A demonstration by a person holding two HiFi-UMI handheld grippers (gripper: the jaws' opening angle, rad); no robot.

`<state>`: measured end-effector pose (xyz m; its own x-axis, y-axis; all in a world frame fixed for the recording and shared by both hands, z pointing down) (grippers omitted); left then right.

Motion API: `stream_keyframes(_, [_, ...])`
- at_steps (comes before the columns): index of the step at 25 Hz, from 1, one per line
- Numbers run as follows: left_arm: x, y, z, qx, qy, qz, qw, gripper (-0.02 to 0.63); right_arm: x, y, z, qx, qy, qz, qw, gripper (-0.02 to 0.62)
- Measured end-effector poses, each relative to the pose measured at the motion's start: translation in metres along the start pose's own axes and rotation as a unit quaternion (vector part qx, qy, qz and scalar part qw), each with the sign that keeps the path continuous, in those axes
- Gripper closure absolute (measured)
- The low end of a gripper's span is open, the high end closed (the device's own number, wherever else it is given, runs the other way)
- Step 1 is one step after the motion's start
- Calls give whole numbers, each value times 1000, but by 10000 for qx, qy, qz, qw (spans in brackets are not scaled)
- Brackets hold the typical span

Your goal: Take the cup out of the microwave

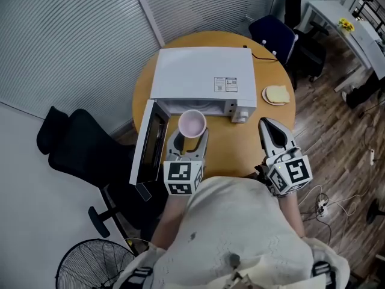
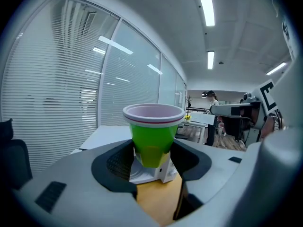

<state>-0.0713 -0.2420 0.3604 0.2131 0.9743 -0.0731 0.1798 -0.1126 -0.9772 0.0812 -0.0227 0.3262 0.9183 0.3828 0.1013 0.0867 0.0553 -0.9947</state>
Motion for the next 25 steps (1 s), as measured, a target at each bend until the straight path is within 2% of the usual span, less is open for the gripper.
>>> stream_keyframes(4, [1, -1, -1, -12, -63, -30, 10000, 342, -2, -1, -2, 12, 18, 7, 10000, 588])
stream_keyframes(9, [0, -5, -3, -90, -66, -60, 9999, 342, -2, -1, -3, 114, 60, -246, 9996, 588])
stream_keyframes(25, [0, -12, 2, -108, -120, -101, 9998, 341, -11, -6, -4, 51, 248, -125, 9996, 589])
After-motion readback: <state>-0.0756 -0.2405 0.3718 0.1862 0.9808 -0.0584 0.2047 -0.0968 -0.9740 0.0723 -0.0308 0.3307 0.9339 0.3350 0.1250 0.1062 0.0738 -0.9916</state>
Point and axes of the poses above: the fingertips, and each gripper's own axes: z backward along the fingers, x to its right, y out of its top, the point moved 10 cm from there along z, backward along the fingers, and after that the axes turned 6 degrees about x, right-handed, at the moved point
